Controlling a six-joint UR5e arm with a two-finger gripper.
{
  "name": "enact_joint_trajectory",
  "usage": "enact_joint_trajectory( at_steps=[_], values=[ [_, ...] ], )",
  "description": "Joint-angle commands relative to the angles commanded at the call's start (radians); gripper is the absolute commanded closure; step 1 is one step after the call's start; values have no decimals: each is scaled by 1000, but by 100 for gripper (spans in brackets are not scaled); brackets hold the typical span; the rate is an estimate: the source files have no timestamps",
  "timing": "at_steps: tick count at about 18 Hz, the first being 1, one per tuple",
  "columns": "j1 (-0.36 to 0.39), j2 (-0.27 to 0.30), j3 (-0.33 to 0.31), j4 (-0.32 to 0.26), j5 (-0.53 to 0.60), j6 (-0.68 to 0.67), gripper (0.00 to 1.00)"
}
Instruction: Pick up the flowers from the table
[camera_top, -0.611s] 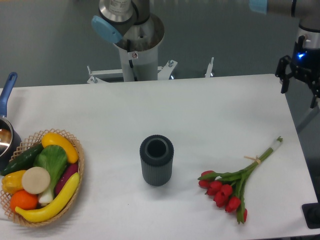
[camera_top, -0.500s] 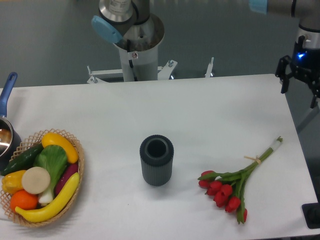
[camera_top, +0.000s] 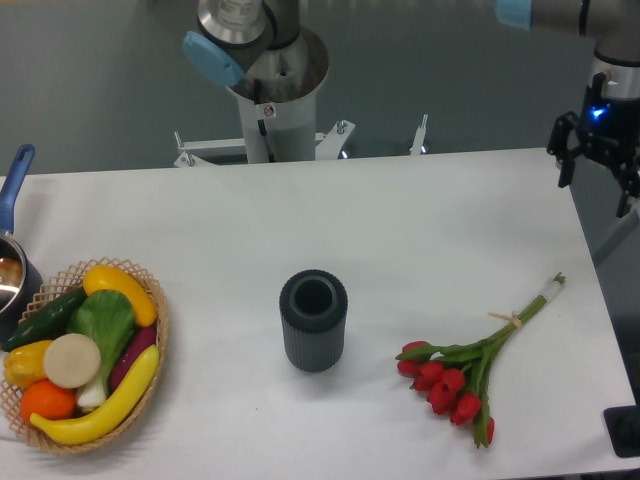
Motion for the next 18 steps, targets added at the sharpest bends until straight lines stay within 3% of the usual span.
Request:
enact_joint_trajectory(
  at_steps=[5, 12, 18],
  values=[
    [-5, -2, -6, -9, -5, -136, 0],
    [-83, -46, -28, 2, -3, -389, 0],
    [-143, -127, -15, 57, -2, -420, 0]
  ],
)
